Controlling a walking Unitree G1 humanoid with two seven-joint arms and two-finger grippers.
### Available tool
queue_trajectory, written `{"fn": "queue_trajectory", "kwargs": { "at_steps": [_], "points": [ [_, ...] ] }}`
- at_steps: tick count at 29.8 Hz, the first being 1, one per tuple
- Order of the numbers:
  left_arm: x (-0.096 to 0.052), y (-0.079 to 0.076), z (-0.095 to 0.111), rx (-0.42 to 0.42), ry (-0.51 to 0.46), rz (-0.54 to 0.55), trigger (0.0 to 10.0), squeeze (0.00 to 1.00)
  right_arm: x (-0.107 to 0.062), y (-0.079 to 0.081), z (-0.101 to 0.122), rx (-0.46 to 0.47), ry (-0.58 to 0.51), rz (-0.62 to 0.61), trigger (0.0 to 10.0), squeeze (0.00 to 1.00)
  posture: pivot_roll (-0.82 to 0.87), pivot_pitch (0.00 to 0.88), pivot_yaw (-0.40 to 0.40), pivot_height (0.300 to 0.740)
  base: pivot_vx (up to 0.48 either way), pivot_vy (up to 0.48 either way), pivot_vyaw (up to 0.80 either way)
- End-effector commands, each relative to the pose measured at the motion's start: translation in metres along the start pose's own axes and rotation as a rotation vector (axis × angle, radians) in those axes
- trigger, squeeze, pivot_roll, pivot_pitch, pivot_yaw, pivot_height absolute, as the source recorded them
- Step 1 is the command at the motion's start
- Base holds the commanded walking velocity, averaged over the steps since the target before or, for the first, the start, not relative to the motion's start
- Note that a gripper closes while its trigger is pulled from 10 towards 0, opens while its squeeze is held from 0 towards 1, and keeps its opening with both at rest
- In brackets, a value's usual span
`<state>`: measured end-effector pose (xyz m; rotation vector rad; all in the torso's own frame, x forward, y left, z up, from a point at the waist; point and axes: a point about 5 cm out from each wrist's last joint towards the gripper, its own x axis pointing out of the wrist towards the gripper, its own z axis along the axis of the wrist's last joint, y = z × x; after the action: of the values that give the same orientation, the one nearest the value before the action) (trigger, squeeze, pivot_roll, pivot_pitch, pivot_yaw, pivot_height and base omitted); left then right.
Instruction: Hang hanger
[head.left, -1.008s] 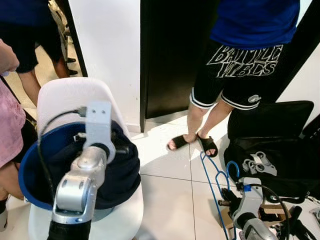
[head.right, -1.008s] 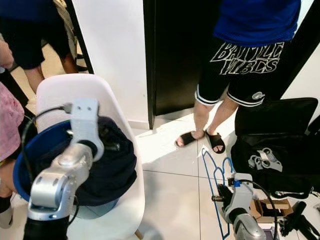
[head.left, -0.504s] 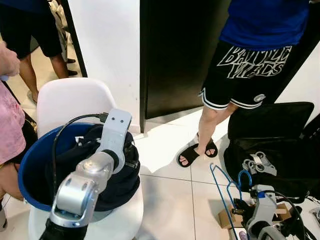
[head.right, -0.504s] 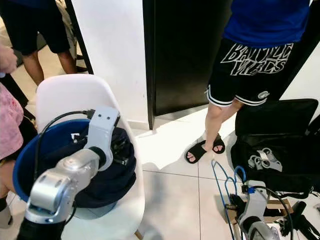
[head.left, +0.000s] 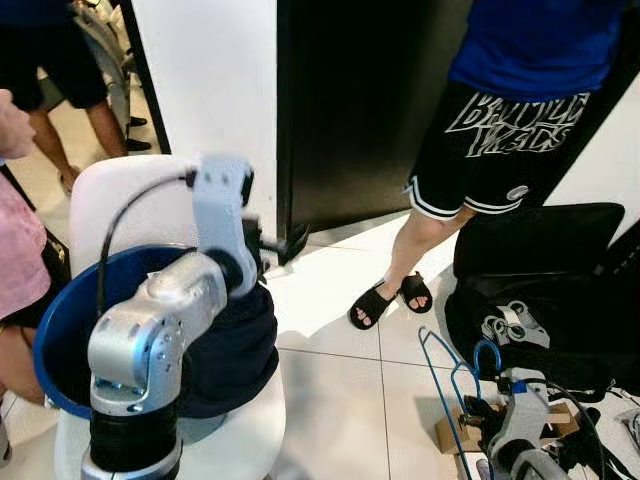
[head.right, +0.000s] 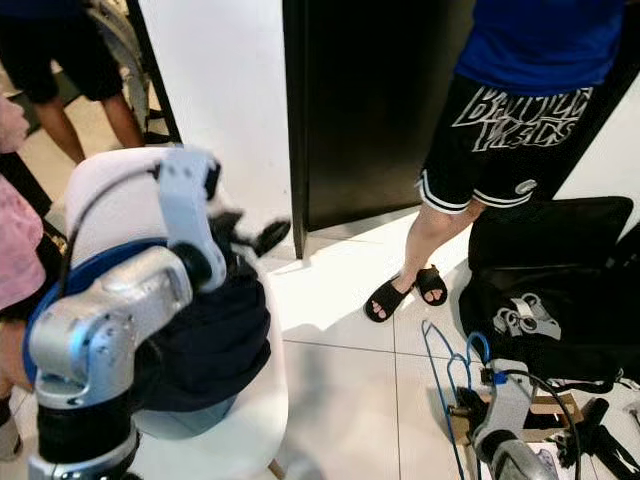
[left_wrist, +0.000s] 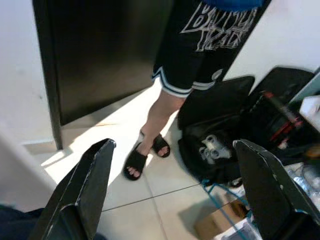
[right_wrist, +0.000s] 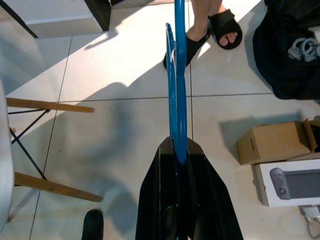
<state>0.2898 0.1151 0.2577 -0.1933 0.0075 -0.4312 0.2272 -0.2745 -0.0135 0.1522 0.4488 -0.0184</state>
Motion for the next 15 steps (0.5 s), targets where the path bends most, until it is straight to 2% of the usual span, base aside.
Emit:
{"fn": "queue_trajectory", "kwargs": {
  "at_steps": [1,3,6,7,8,9,11,12,13,15],
  "points": [
    [0.000,0.001,0.005,-0.033,-0.025,-0.003,10.0,1.00,0.002,0.004,0.002,-0.015,-0.003,0.015,10.0,0.00,-0.02,0.121,-0.055,0.740,0.000,0.000,0.00],
    [-0.002,0.007,0.014,-0.076,-0.060,0.001,10.0,1.00,0.004,0.009,0.008,-0.022,-0.029,0.030,10.0,0.00,-0.02,0.123,-0.055,0.740,0.000,0.000,0.00],
    [-0.003,0.013,0.017,-0.061,-0.067,0.025,10.0,1.00,0.005,0.010,0.009,-0.023,-0.034,0.033,10.0,0.00,-0.02,0.123,-0.055,0.740,0.000,0.000,0.00],
    [-0.004,0.019,0.018,-0.048,-0.070,0.058,10.0,1.00,0.004,0.010,0.009,-0.024,-0.036,0.034,10.0,0.00,-0.02,0.126,-0.056,0.740,0.000,0.000,0.00],
    [-0.004,0.032,0.018,-0.051,-0.076,0.146,10.0,1.00,0.003,0.009,0.006,-0.022,-0.031,0.032,10.0,0.00,-0.02,0.125,-0.057,0.740,0.000,0.000,0.00],
    [-0.004,0.032,0.018,-0.051,-0.076,0.146,10.0,1.00,0.003,0.009,0.006,-0.022,-0.031,0.032,10.0,0.00,-0.02,0.125,-0.057,0.740,0.000,0.000,0.00],
    [-0.008,0.059,0.015,-0.022,-0.063,0.341,10.0,1.00,-0.001,0.005,-0.002,-0.017,-0.012,0.023,10.0,0.00,-0.02,0.126,-0.057,0.740,0.000,0.000,0.00],
    [-0.008,0.059,0.015,-0.022,-0.063,0.341,10.0,1.00,-0.001,0.005,-0.002,-0.017,-0.012,0.023,10.0,0.00,-0.02,0.126,-0.057,0.740,0.000,0.000,0.00],
    [-0.012,0.074,0.009,-0.030,-0.042,0.443,10.0,1.00,-0.003,0.003,-0.007,-0.014,0.001,0.017,10.0,0.00,-0.02,0.125,-0.057,0.740,0.000,0.000,0.00],
    [-0.012,0.074,0.009,-0.030,-0.042,0.443,10.0,1.00,-0.003,0.003,-0.007,-0.014,0.001,0.017,10.0,0.00,-0.02,0.125,-0.057,0.740,0.000,0.000,0.00]
  ]
}}
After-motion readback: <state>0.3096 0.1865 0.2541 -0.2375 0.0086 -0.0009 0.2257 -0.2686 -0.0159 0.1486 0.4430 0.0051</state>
